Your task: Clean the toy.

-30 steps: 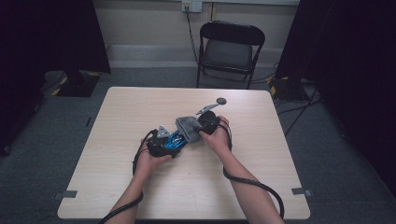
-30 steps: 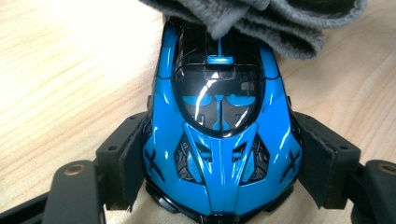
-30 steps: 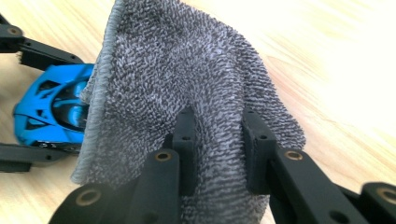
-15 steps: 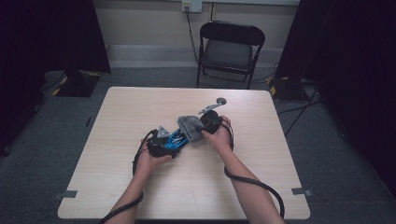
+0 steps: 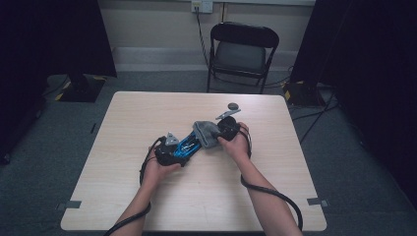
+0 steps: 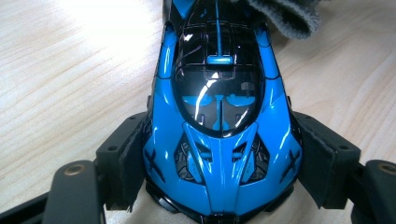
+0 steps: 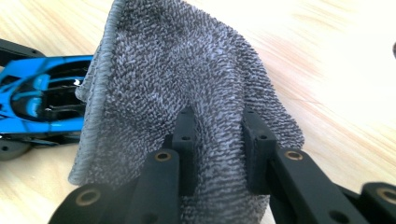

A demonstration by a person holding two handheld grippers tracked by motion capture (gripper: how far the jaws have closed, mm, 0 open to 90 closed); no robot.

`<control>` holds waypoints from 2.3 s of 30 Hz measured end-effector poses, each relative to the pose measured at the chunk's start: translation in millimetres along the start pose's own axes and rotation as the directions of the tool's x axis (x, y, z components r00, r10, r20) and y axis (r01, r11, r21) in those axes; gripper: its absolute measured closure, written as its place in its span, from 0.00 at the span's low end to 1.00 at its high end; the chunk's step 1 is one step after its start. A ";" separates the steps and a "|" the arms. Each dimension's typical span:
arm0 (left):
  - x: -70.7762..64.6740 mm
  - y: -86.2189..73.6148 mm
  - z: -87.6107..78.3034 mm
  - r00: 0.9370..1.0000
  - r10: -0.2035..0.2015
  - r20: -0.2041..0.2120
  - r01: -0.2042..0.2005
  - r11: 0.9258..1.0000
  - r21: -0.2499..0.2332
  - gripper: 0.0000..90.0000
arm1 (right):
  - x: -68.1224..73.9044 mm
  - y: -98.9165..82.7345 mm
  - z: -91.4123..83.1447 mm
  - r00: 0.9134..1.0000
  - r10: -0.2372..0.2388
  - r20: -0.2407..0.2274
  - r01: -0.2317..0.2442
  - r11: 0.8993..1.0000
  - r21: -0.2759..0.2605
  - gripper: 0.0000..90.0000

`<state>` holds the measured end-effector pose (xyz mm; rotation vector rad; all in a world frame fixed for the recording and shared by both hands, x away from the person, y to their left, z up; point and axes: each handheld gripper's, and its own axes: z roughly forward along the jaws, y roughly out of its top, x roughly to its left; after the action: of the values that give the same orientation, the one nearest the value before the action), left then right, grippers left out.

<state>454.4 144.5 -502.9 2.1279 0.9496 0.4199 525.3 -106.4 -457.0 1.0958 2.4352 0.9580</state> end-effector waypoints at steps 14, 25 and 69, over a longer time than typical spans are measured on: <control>0.6 0.4 -0.1 1.000 0.003 0.002 -0.003 1.000 0.003 0.28 | -27.2 -18.7 -21.4 0.999 0.031 0.031 -0.030 0.999 -0.010 0.79; 2.3 -2.1 -7.2 1.000 -0.024 0.020 0.024 0.999 0.030 0.19 | -33.5 -24.6 -38.0 0.999 0.024 0.027 -0.023 0.999 -0.032 0.79; 6.4 35.5 5.3 0.999 -0.008 0.040 0.009 1.000 -0.023 0.49 | -5.5 -51.3 -56.0 0.992 -0.074 -0.105 0.067 0.995 -0.067 0.78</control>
<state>479.3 131.0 -479.9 2.1035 0.9264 0.3814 472.3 -160.7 -451.1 0.9529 2.4917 1.0901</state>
